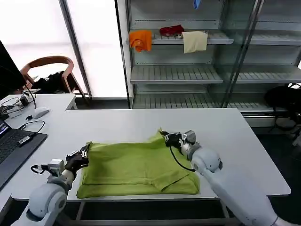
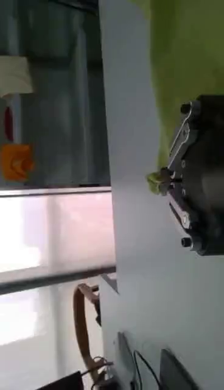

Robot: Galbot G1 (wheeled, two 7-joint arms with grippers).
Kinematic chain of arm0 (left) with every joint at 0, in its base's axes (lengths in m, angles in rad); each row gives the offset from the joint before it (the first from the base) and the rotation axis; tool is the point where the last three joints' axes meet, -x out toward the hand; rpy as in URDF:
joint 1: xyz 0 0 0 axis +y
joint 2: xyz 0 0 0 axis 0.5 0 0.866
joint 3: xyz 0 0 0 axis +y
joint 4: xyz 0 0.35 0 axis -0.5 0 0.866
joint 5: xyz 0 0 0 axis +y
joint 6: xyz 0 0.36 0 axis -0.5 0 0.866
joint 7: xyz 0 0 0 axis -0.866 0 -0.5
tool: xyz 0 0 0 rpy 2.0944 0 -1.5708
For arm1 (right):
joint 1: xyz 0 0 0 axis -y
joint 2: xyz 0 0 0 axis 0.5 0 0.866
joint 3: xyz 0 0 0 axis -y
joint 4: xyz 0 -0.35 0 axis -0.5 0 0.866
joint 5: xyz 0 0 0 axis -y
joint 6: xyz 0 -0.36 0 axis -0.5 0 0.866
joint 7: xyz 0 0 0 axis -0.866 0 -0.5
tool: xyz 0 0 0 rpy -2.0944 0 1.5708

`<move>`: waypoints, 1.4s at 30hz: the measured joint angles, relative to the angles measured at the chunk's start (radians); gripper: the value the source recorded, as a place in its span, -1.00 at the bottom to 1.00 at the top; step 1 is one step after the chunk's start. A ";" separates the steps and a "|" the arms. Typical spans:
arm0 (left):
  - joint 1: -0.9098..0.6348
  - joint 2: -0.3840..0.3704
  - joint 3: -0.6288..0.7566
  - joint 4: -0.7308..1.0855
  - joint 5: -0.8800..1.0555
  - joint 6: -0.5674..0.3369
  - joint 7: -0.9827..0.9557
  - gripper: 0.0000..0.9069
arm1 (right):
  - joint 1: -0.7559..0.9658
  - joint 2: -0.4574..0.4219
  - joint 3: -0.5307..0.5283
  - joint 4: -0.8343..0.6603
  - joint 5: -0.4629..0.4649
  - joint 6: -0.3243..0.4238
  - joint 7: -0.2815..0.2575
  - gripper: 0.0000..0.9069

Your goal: Fold and organize the clothes.

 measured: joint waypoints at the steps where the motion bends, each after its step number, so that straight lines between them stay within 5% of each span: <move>1: 0.018 -0.002 -0.004 -0.017 0.004 0.002 -0.007 -1.00 | -0.015 -0.011 0.007 0.021 0.002 0.000 0.001 -1.00; 21: 0.261 -0.056 -0.046 -0.199 0.111 -0.020 -0.098 -0.98 | -0.326 -0.191 0.183 0.340 0.020 0.030 0.009 -1.00; 42: 0.313 -0.078 -0.044 -0.180 0.212 -0.040 -0.096 -0.96 | -0.476 -0.238 0.239 0.410 0.001 0.057 -0.001 -1.00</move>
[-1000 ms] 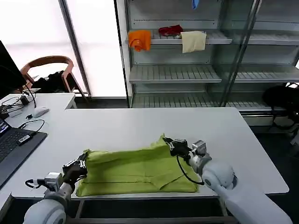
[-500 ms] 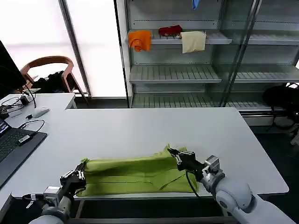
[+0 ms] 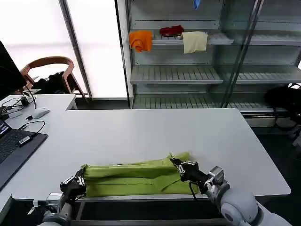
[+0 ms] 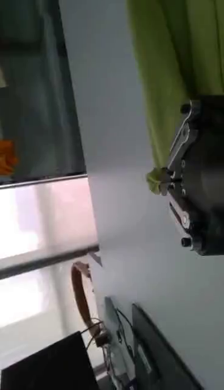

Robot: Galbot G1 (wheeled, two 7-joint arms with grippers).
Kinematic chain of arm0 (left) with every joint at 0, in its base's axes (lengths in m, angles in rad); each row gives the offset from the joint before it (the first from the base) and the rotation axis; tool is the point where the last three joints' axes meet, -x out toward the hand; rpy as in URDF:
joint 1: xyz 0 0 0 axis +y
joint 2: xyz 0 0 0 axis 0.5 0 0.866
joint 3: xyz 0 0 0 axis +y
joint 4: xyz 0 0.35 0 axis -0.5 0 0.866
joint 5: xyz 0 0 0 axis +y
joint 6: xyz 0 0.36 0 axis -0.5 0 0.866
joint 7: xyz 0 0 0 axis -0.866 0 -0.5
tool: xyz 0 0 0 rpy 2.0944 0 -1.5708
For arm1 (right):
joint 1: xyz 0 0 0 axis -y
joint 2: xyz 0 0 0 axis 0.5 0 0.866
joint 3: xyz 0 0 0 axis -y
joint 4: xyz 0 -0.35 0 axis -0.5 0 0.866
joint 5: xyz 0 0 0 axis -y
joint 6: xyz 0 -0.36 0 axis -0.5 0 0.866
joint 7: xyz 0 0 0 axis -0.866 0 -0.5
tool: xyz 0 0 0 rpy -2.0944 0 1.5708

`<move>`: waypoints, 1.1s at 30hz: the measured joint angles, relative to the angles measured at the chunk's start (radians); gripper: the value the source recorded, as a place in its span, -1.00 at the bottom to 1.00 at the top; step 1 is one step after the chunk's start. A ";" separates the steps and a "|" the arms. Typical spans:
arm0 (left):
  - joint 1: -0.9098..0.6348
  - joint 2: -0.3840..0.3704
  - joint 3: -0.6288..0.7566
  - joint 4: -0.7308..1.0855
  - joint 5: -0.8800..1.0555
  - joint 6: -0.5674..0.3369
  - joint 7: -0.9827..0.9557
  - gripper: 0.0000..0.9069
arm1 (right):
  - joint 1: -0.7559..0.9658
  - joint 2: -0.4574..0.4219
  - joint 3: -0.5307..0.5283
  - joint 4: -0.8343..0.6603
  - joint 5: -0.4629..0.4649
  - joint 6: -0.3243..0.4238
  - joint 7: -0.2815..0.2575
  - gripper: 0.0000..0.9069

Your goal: Fold and organize the clothes.

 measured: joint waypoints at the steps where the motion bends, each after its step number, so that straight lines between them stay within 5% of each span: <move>1: 0.001 0.000 0.000 0.004 0.004 0.000 0.000 -0.96 | -0.006 -0.001 0.002 0.002 -0.001 0.001 0.000 -1.00; 14: 0.021 -0.017 0.024 0.040 0.049 -0.011 -0.008 -0.89 | -0.063 -0.002 0.025 0.018 -0.005 -0.006 0.021 -1.00; 23: 0.018 -0.018 0.029 0.035 0.061 -0.019 -0.007 -0.89 | -0.116 0.026 0.029 0.022 -0.005 0.022 0.102 -1.00; 26: 0.016 -0.018 0.031 0.034 0.065 -0.019 -0.005 -0.58 | -0.137 0.043 0.022 0.029 -0.004 0.035 0.156 -1.00; 27: 0.016 -0.017 0.031 0.035 0.068 -0.019 -0.003 0.13 | -0.142 0.048 0.020 0.030 -0.003 0.038 0.178 -0.96; 28: 0.015 -0.017 0.031 0.036 0.071 -0.019 -0.001 0.84 | -0.146 0.055 0.017 0.030 -0.003 0.039 0.204 -0.27; 29: 0.015 -0.017 0.031 0.036 0.075 -0.017 0.001 1.00 | -0.150 0.063 0.013 0.030 -0.003 0.040 0.235 1.00; 33: 0.016 -0.014 0.033 0.036 0.090 -0.009 0.009 1.00 | -0.161 0.092 -0.002 0.022 -0.008 0.046 0.347 1.00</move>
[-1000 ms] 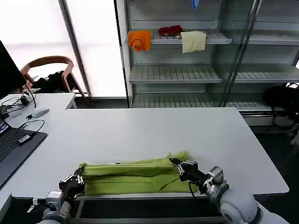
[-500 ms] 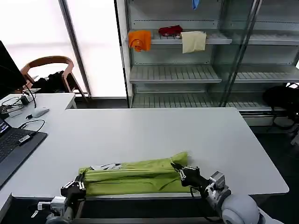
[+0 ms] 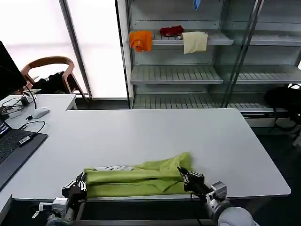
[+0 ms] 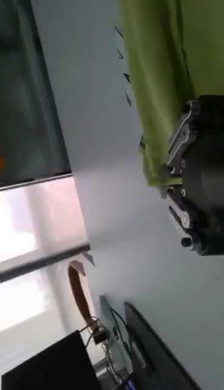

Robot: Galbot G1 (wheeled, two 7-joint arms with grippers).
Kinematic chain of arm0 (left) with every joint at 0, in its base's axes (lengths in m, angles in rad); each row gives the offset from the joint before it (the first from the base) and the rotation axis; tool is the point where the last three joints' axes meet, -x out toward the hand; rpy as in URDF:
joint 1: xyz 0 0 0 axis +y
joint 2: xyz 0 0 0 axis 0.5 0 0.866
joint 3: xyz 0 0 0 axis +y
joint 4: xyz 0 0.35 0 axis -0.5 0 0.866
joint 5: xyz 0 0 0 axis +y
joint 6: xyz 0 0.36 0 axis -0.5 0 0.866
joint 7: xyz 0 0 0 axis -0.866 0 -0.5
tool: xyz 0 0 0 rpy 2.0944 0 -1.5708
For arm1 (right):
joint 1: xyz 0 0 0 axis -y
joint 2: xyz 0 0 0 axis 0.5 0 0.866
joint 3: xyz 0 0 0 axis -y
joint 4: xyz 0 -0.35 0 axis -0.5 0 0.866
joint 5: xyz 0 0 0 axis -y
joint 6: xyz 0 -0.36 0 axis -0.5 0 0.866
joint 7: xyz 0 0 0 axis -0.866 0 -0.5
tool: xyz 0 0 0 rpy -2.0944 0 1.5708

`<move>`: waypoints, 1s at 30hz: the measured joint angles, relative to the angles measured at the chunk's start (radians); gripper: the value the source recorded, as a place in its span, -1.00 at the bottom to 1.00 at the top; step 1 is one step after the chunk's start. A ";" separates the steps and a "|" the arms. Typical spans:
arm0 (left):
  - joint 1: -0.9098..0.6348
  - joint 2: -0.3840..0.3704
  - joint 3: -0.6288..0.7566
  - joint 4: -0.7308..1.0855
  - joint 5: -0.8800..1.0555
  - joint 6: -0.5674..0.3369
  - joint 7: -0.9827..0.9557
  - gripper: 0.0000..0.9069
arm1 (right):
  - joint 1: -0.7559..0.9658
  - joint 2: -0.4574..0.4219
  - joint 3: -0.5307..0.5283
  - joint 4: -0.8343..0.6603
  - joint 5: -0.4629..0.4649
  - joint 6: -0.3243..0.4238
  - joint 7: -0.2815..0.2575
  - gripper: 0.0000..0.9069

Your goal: Fold and organize the clothes.

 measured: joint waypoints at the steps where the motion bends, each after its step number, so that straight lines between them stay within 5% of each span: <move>1: 0.001 0.001 0.000 0.000 0.005 0.002 0.000 1.00 | -0.001 0.006 -0.003 -0.001 -0.001 0.001 0.027 1.00; 11: 0.023 0.020 -0.023 -0.031 0.062 0.027 -0.001 1.00 | 0.005 0.067 -0.015 0.017 -0.019 0.023 0.288 1.00; 16: 0.044 0.020 -0.045 -0.062 0.075 0.029 -0.001 1.00 | -0.003 0.075 -0.004 0.040 -0.037 0.033 0.366 1.00; 20: 0.065 0.007 -0.052 -0.093 0.071 0.021 -0.008 1.00 | -0.023 0.072 0.017 0.050 -0.074 0.055 0.379 1.00; 30: 0.061 -0.067 -0.025 -0.101 -0.051 -0.023 -0.028 1.00 | -0.078 0.063 0.084 0.027 -0.147 0.150 0.309 1.00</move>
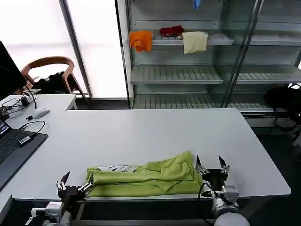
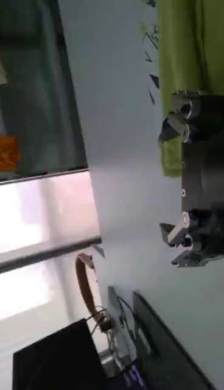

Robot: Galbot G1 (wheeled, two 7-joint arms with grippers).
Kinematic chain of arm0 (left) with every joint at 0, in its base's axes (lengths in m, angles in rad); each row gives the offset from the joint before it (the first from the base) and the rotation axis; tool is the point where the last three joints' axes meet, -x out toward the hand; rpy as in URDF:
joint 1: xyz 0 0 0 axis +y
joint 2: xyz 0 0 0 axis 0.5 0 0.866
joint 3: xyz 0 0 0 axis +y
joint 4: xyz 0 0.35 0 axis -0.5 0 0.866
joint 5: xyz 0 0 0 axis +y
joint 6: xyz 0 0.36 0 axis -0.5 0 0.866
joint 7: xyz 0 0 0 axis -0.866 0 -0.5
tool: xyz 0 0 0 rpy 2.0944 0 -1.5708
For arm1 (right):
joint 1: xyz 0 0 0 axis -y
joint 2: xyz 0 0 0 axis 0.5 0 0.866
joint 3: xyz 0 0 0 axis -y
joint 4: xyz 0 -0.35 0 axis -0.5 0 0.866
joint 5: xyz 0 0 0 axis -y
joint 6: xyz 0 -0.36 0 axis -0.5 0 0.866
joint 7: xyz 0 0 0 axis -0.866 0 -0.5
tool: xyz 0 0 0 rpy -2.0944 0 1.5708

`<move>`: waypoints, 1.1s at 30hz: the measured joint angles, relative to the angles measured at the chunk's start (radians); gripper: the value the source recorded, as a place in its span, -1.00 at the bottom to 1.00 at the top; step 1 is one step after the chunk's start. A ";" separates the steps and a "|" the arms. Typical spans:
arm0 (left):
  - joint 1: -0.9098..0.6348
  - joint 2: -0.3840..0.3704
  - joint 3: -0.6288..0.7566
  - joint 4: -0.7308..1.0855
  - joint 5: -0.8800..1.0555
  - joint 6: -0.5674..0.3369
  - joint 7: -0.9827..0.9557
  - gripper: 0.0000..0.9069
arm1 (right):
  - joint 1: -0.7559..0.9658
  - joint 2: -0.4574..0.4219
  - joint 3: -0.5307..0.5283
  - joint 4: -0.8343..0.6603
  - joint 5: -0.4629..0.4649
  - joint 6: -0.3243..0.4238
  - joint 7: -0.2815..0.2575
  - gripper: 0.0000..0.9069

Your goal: Fold and organize the clothes.

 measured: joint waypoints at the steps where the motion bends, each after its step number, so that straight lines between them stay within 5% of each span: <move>1: -0.003 -0.009 0.006 0.003 -0.012 -0.004 0.000 1.00 | -0.005 -0.002 0.007 0.000 0.000 0.008 -0.009 1.00; 10: -0.031 -0.077 0.047 0.044 -0.103 -0.039 0.003 0.96 | -0.047 -0.014 0.073 -0.015 0.021 0.082 -0.084 1.00; 16: -0.056 -0.093 0.044 0.081 -0.159 -0.054 0.007 0.29 | -0.061 -0.016 0.104 -0.024 0.032 0.111 -0.105 1.00; 21: -0.056 -0.095 0.037 0.114 -0.192 -0.069 0.018 -0.78 | -0.061 -0.015 0.109 -0.027 0.032 0.120 -0.108 1.00; 23: -0.057 -0.100 0.038 0.121 -0.202 -0.074 0.022 -0.96 | -0.057 -0.013 0.110 -0.027 0.034 0.121 -0.108 1.00; 33: -0.066 -0.115 0.062 0.138 -0.207 -0.109 0.043 -1.00 | -0.030 -0.005 0.103 -0.034 0.032 0.123 -0.100 1.00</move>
